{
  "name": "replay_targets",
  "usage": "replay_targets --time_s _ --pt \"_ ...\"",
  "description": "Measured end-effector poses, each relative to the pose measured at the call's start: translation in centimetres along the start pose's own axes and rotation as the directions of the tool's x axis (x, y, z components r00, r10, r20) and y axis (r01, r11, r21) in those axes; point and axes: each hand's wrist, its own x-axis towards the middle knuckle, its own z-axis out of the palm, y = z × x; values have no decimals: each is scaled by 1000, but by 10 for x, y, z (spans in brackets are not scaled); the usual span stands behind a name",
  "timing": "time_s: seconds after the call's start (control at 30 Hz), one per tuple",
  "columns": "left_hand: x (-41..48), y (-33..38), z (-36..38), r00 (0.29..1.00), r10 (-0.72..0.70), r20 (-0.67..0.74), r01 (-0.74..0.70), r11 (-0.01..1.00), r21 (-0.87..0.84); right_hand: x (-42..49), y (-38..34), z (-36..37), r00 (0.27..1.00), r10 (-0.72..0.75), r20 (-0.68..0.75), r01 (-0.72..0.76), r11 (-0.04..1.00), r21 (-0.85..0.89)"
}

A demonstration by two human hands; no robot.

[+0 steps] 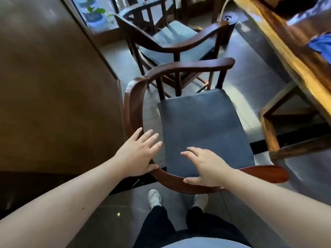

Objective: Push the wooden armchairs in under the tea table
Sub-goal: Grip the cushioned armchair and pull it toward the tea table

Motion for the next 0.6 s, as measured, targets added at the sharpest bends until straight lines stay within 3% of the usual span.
replay_targets --time_s 0.13,0.3,0.47,0.6 --pt "3 -12 19 997 82 7 -82 996 28 -3 -16 33 983 172 58 -179 975 134" --pt "-1 -39 36 974 221 49 -223 974 49 11 -38 63 960 266 91 -278 946 166" --pt "1 -61 47 915 398 60 -403 903 149 42 -68 83 936 324 137 -339 936 99" --pt "13 -75 39 876 482 25 -480 864 153 61 -81 90 911 402 94 -408 911 54"
